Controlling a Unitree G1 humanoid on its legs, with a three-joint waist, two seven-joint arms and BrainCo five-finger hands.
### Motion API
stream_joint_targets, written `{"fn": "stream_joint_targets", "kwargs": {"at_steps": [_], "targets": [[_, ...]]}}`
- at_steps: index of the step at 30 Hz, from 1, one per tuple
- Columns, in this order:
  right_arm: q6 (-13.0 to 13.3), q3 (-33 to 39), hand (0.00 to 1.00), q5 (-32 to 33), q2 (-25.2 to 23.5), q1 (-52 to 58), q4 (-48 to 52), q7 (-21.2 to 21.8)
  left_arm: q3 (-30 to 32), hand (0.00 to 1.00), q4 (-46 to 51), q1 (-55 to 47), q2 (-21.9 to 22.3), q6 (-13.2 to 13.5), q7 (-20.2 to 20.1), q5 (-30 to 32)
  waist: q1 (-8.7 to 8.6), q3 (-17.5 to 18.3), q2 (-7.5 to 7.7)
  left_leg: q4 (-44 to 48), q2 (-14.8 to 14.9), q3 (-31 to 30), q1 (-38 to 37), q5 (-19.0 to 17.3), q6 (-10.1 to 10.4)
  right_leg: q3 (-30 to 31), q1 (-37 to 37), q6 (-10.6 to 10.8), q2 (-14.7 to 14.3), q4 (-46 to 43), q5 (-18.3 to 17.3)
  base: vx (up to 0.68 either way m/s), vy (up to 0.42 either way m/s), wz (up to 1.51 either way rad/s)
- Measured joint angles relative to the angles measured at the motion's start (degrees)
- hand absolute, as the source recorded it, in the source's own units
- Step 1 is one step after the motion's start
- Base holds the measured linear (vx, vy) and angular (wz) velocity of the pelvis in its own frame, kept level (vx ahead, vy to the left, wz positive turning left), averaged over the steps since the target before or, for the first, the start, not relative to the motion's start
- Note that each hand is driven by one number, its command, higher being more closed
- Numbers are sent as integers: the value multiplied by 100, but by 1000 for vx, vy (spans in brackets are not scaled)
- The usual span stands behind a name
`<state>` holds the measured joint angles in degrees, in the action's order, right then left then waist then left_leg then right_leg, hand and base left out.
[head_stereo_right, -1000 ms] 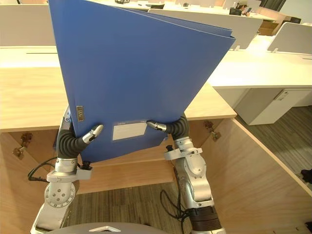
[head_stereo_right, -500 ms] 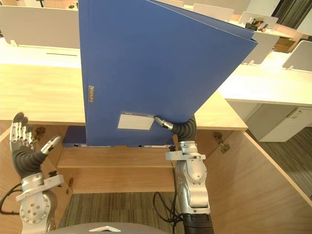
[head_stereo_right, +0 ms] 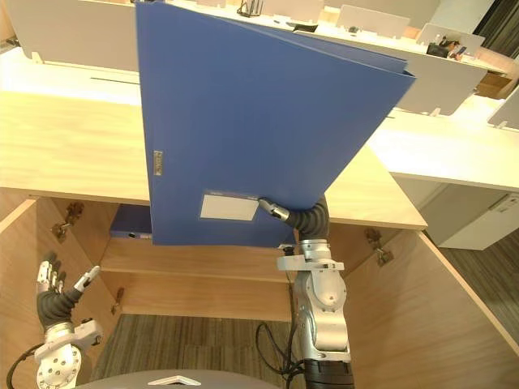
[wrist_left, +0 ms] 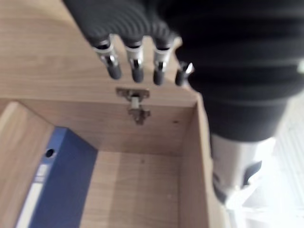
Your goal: Walk over to the cabinet, pick up the folder, carry it to the office cabinet, place the folder inside the office cabinet, then close the office cabinet door
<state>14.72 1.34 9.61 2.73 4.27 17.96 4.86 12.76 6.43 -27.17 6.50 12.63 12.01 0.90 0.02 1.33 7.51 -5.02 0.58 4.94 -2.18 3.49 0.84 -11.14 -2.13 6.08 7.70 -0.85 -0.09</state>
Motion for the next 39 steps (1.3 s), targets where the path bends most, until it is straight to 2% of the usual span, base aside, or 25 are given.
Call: {"fn": "stream_joint_targets", "kwargs": {"at_steps": [7,12,20,23,25,26,27,28,30,33,35,37,39], "targets": [[-51,-692,100,-368,29,115,-198,14,-348,0,-1430,294,-289,-153,-379,432,1,-126,-80,0,13,47,-3,-16,26,36,53,-50,-7,-19,-39,-19,-4,-2],[-145,-1074,100,-477,53,195,-634,16,-412,0,-2571,541,-465,-304,-487,506,-5,-153,-82,2,13,143,-4,-14,18,122,91,-28,-15,-22,-18,10,0,-10],[-147,-1754,100,-735,255,159,-1315,13,-582,0,-3943,848,-856,-408,-468,617,4,-302,-179,3,38,322,-72,-54,37,314,30,-67,-65,156,104,-10,2,-12],[-153,-2108,100,-782,384,-20,-1486,4,-602,0,-4199,968,-946,-422,-445,613,38,-540,-256,45,85,525,-6,-83,72,524,258,-115,-87,27,121,-71,7,-30],[-149,-2301,100,-811,492,-323,-1503,-4,-615,0,-4319,1204,-1060,-421,-393,612,18,-858,-256,630,134,573,455,-277,71,583,627,-172,-76,-284,85,-117,-7,-16],[-147,-2361,100,-890,509,-563,-1525,-9,-614,0,-4345,1412,-1117,-421,-371,612,19,-1125,-289,1274,231,572,870,-505,35,581,843,-198,-95,-524,67,-161,-35,-4],[-129,-2421,100,-989,522,-935,-1627,-10,-611,0,-4368,1664,-1162,-418,-339,612,13,-1427,-361,2236,424,520,1469,-853,37,571,1194,-193,-195,-934,15,-258,-23,-8],[-122,-2489,100,-1035,549,-1172,-1723,-33,-616,0,-4381,1812,-1173,-418,-321,612,10,-1546,-514,2777,568,440,1959,-1066,41,558,1553,-206,-278,-1250,-74,-296,-6,-10],[-123,-2599,100,-1246,700,-1609,-1913,-169,-614,0,-4384,2170,-1191,-415,-231,612,30,-1921,-702,3541,706,355,2680,-1289,11,566,2310,-213,-312,-2113,-338,-264,48,-2],[-143,-2667,100,-1701,875,-1690,-1957,-307,-617,0,-4347,2297,-1222,-413,-178,613,116,-2043,-727,4327,840,311,3464,-1594,36,610,3186,-249,-293,-3058,-714,-188,28,-4],[-145,-2673,100,-1920,930,-1688,-1946,-416,-623,0,-4250,2295,-1199,-418,-153,613,150,-2118,-724,4651,922,303,3755,-1713,0,629,3519,-264,-275,-3423,-892,-150,0,-10],[-148,-2640,100,-2087,949,-1674,-1793,-512,-629,0,-3538,2108,-1150,-460,-120,613,164,-2131,-722,4982,1008,301,4204,-1786,0,602,3977,-295,-250,-3785,-978,-144,-7,-8],[-162,-2390,100,-2244,999,-1576,-1375,-572,-675,0,-2078,1700,-1017,-467,-124,613,201,-2263,-772,5331,1039,281,4702,-1829,-16,574,4497,-313,-165,-4233,-1098,-136,-24,4]]}}
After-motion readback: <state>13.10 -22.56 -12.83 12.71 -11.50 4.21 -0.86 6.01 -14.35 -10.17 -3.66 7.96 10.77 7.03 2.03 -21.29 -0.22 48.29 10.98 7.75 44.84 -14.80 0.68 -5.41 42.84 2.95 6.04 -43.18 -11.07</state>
